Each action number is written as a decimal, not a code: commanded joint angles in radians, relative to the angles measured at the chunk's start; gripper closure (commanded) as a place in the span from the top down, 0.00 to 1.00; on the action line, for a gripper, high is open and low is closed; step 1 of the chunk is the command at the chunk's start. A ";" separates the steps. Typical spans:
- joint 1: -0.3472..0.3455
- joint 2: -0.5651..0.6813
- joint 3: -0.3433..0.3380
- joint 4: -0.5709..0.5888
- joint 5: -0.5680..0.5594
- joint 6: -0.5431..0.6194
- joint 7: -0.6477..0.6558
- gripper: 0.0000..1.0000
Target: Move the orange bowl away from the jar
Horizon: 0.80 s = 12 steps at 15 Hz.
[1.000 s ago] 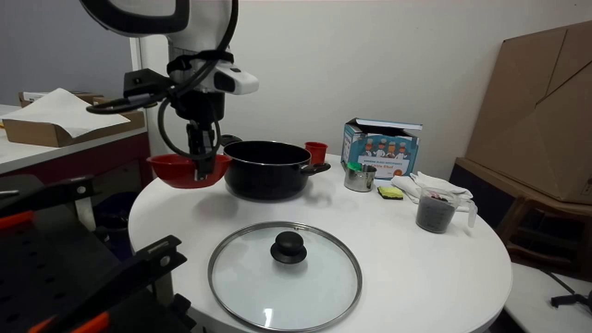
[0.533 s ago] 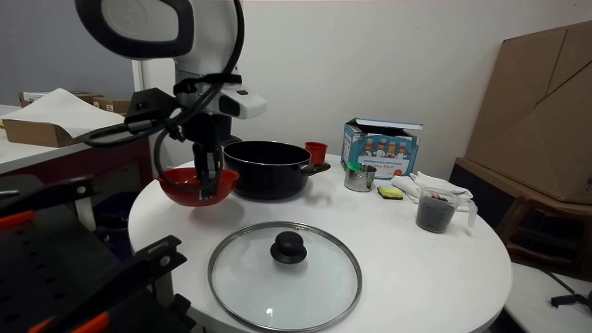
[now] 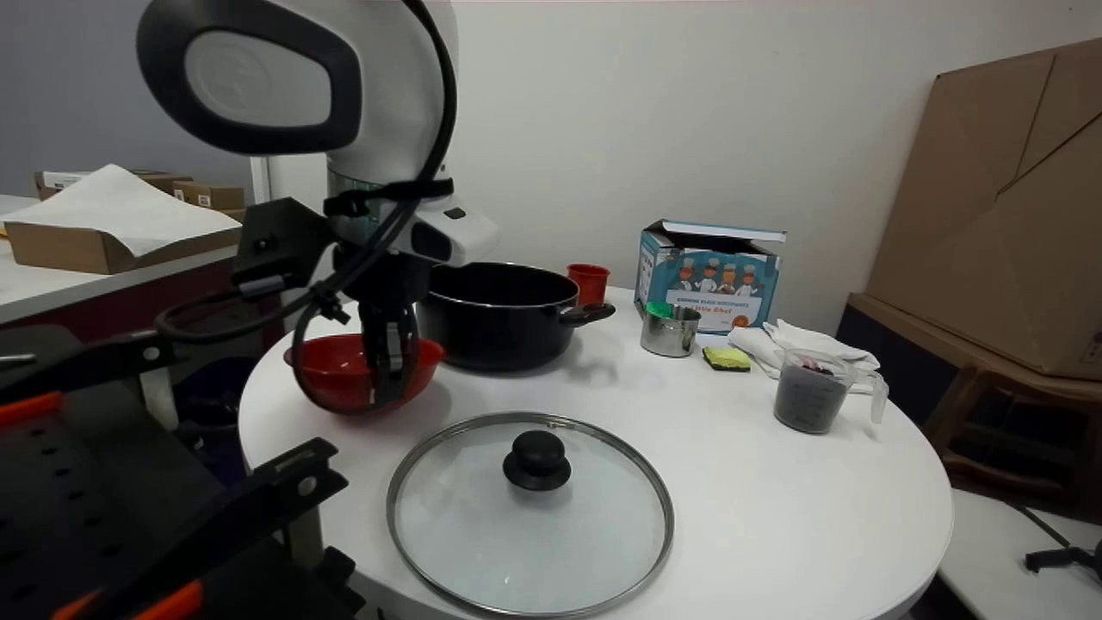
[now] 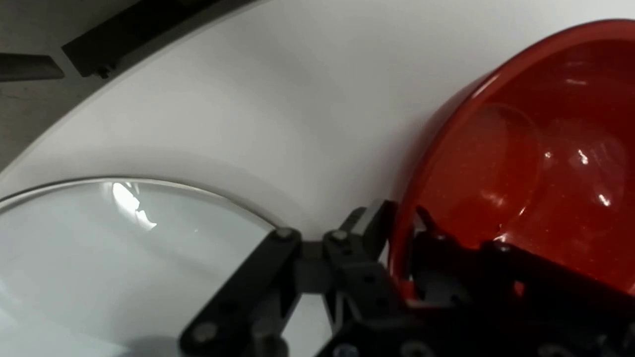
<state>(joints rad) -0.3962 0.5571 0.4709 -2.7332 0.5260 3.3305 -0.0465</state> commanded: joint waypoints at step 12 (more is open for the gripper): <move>0.054 0.124 -0.196 0.007 -0.451 0.164 0.193 0.56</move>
<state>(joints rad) -0.3657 0.6565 0.3108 -2.7324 0.1322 3.4591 0.0950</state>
